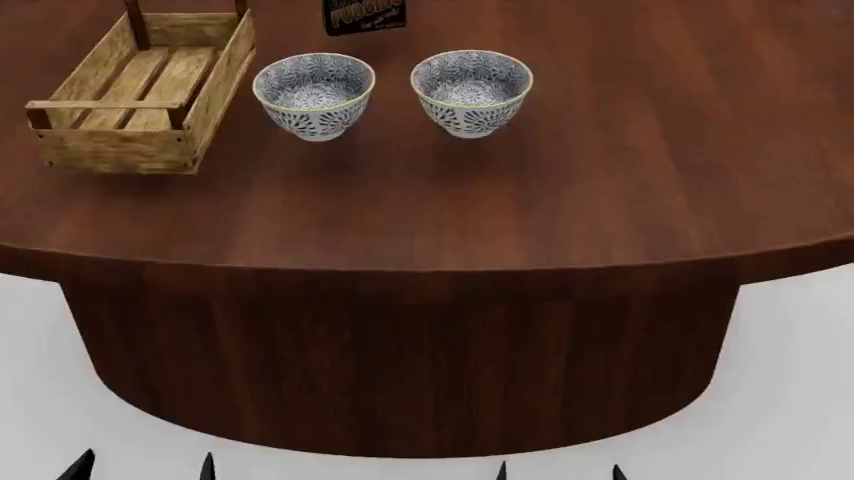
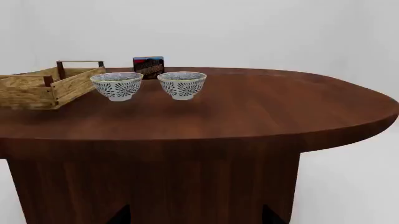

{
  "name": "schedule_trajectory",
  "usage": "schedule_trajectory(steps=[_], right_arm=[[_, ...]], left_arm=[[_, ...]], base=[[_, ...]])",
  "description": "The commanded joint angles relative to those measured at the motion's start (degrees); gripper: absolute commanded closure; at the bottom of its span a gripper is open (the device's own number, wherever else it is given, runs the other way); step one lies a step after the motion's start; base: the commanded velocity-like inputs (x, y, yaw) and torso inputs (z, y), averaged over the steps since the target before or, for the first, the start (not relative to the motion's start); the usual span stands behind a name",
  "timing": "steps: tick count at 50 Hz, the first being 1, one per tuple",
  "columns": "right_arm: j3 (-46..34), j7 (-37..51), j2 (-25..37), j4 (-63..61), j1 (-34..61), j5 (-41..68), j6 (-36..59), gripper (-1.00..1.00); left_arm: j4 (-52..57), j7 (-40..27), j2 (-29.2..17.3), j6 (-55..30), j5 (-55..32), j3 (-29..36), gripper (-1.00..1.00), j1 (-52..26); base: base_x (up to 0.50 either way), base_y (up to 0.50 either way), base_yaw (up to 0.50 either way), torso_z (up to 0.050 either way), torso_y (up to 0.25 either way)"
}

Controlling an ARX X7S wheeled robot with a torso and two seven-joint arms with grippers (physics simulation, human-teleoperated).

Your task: Stack the left bowl on the right bowl and place them in the tray.

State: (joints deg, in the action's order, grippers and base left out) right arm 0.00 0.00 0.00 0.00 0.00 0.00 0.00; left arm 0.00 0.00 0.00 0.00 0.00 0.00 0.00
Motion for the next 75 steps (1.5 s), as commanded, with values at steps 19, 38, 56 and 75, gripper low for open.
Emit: schedule_trajectory(steps=[19, 38, 56, 75], right_arm=[[-2.3, 5.3, 4.5, -5.1, -1.0, 4.0, 2.9, -1.00], [-1.4, 8.6, 10.1, -33.9, 4.6, 3.2, 31.5, -1.00], [-2.9, 12.3, 13.5, -60.0, 14.3, 4.3, 58.6, -1.00], [-24.4, 74.4, 54.7, -59.8, 33.9, 61.4, 38.9, -1.00]], left_arm=[[2.4, -3.6, -3.0, -0.3, -6.8, 1.8, -1.00, 0.4], [30.2, -8.5, -7.5, -25.3, -9.8, 2.0, -1.00, -8.2], [60.0, -40.7, -29.2, -37.6, -36.6, 3.5, -1.00, -10.0], [59.9, -81.9, -67.7, 1.7, -44.1, 54.4, -1.00, -37.1]], base=[[0.00, 0.00, 0.00, 0.000, 0.000], [0.00, 0.00, 0.00, 0.000, 0.000], [0.00, 0.00, 0.00, 0.000, 0.000], [0.00, 0.00, 0.00, 0.000, 0.000]])
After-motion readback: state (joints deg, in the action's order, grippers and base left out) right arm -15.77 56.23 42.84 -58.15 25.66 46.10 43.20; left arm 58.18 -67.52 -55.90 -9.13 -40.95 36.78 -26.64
